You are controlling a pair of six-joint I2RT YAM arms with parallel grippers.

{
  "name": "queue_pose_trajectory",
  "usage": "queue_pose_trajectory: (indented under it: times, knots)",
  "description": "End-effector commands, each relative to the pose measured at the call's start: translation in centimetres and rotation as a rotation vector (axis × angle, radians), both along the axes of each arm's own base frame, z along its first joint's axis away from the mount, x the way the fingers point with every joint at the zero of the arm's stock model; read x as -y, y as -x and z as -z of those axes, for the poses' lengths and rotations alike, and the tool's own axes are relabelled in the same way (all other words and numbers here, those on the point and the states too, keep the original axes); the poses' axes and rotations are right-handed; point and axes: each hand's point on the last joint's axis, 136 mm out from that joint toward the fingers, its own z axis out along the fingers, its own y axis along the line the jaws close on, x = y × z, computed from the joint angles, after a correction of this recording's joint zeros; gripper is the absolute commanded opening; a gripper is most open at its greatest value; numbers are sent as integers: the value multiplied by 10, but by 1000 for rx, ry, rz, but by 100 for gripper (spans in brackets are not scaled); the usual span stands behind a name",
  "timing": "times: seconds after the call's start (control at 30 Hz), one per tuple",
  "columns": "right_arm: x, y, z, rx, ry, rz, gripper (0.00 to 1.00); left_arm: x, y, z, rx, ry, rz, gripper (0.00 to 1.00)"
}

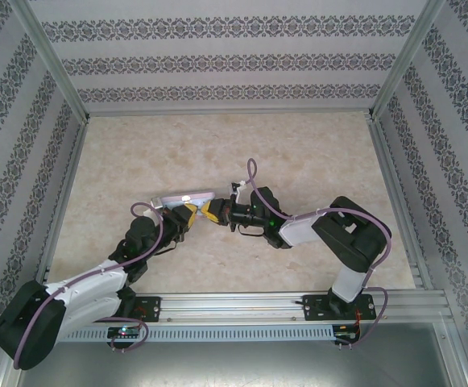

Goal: Unlock the padlock with the key

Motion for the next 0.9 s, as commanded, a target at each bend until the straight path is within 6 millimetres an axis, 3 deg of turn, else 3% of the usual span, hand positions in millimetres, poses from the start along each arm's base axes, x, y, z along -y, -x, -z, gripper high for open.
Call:
queue_pose_trajectory:
  times: [0.0,0.2,0.57,0.87]
  knots:
    - [-6,1,-2,9,-30,-11,0,12,5,-42,132,58,72,0]
    - [0,-7,16,-44,-14,42,0,10,7,-41,137,53,68,0]
    - [-5,-19,18,-40,-10,50,0,16,7,-49,158,60,94,0]
    - [-18,-26,5,33,0,7,0,27,3,-57,179,70,139,0]
